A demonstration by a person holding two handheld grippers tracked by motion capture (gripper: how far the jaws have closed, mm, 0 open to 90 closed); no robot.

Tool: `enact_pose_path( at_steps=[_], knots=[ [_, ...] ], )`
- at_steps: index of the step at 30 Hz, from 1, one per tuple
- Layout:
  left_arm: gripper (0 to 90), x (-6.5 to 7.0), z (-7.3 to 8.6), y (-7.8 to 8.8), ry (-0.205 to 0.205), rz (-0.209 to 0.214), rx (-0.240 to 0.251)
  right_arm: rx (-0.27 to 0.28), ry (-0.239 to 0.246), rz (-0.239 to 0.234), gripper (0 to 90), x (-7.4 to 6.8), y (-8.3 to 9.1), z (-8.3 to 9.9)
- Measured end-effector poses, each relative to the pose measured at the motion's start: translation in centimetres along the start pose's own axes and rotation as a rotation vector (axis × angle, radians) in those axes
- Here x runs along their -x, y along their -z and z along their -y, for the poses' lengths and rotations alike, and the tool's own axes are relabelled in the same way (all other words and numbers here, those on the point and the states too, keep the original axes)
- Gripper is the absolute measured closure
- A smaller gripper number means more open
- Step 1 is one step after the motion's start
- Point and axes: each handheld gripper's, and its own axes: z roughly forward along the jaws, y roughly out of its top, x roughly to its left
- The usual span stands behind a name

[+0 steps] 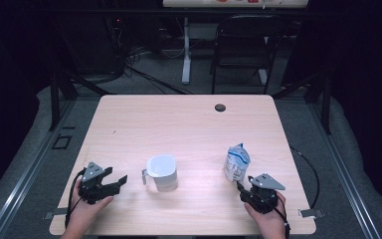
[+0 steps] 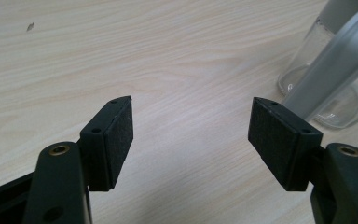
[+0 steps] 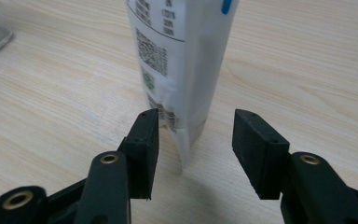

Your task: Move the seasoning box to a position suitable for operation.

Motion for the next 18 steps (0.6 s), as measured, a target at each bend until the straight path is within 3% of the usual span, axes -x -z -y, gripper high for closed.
enact_pose_path(
  at_steps=[3, 6, 8, 10, 13, 18],
  knots=[
    [32.5, 0.6, 0.04, -0.25, -0.027, 0.008, 0.01, -0.016, -0.007, -0.002, 54.0, 0.15, -0.03, 0.07],
    [34.6, 0.75, 0.08, -0.27, -0.026, 0.013, 0.015, -0.012, -0.01, -0.004, 54.3, 0.12, 0.03, 0.05],
    [39.1, 0.86, 0.16, -0.45, -0.045, 0.005, 0.008, -0.003, -0.009, 0.007, 55.2, 0.07, 0.08, 0.02],
    [39.3, 0.87, 0.22, -0.52, -0.059, -0.001, -0.002, 0.004, -0.033, -0.01, 56.2, 0.13, 0.05, 0.06],
    [44.3, 0.84, 0.33, -0.43, -0.052, 0.021, -0.006, -0.003, -0.043, -0.006, 56.1, 0.25, 0.15, -0.03],
    [44.6, 0.53, 0.49, -0.41, -0.02, 0.037, -0.007, 0.0, -0.05, -0.006, 56.1, 0.24, 0.42, -0.16]
  ],
)
